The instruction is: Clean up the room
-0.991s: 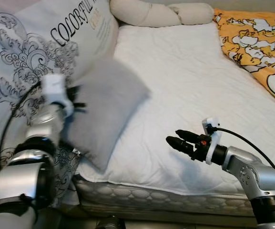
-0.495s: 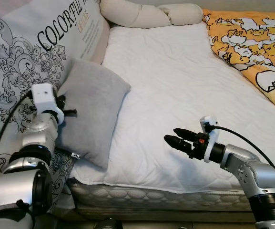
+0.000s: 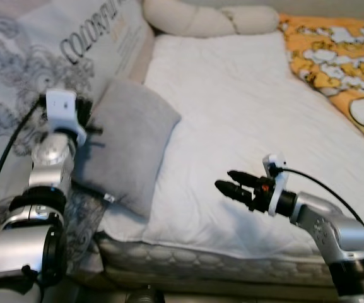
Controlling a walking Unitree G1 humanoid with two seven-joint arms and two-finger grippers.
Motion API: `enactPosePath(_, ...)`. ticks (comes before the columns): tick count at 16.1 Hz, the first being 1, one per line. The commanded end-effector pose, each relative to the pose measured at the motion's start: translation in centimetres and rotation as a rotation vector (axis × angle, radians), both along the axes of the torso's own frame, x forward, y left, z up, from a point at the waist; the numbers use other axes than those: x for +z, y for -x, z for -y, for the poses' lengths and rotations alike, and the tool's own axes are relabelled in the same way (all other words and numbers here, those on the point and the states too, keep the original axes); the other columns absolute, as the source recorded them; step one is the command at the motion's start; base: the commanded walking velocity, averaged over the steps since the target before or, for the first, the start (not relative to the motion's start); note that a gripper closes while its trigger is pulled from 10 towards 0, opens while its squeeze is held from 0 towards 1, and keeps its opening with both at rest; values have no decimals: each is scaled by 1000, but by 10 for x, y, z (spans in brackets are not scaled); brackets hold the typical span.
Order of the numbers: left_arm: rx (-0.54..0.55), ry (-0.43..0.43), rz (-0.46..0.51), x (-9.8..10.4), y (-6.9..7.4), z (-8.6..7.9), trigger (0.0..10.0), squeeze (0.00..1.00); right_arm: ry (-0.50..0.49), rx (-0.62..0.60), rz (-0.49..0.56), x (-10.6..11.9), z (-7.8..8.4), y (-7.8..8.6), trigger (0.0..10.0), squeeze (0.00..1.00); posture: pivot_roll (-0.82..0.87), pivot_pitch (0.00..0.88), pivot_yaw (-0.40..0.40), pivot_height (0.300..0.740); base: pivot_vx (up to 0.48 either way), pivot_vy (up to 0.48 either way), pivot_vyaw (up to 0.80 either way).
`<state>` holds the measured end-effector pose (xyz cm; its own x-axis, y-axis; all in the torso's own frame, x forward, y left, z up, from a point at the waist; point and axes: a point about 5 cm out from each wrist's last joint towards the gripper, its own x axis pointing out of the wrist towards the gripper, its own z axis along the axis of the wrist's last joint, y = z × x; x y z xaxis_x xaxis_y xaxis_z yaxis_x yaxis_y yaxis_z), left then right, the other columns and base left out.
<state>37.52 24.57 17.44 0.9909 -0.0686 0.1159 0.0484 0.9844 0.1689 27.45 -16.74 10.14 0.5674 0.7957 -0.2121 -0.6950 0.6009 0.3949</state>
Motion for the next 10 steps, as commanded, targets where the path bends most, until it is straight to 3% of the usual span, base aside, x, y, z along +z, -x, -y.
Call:
enactPosePath(1,-69,-6,43,12,-4,11,10000,0,1,11,14,5,1,2,10000,0,5,0,61,740,0,0,0)
enactPosePath(3,-192,46,42,15,-3,30,10000,0,12,16,35,8,3,6,10000,0,-2,0,64,740,0,0,0)
enactPosePath(5,-333,122,-6,4,12,59,10000,0,56,-100,118,16,10,3,10000,0,-20,0,66,740,0,0,0)
enactPosePath(9,-327,130,-88,-32,50,83,10000,0,195,-383,152,6,6,-1,10000,0,-26,0,48,740,0,0,0)
enactPosePath(10,-322,118,-124,-41,59,87,10000,0,205,-445,130,1,5,0,10000,0,-24,0,43,740,0,-446,0)
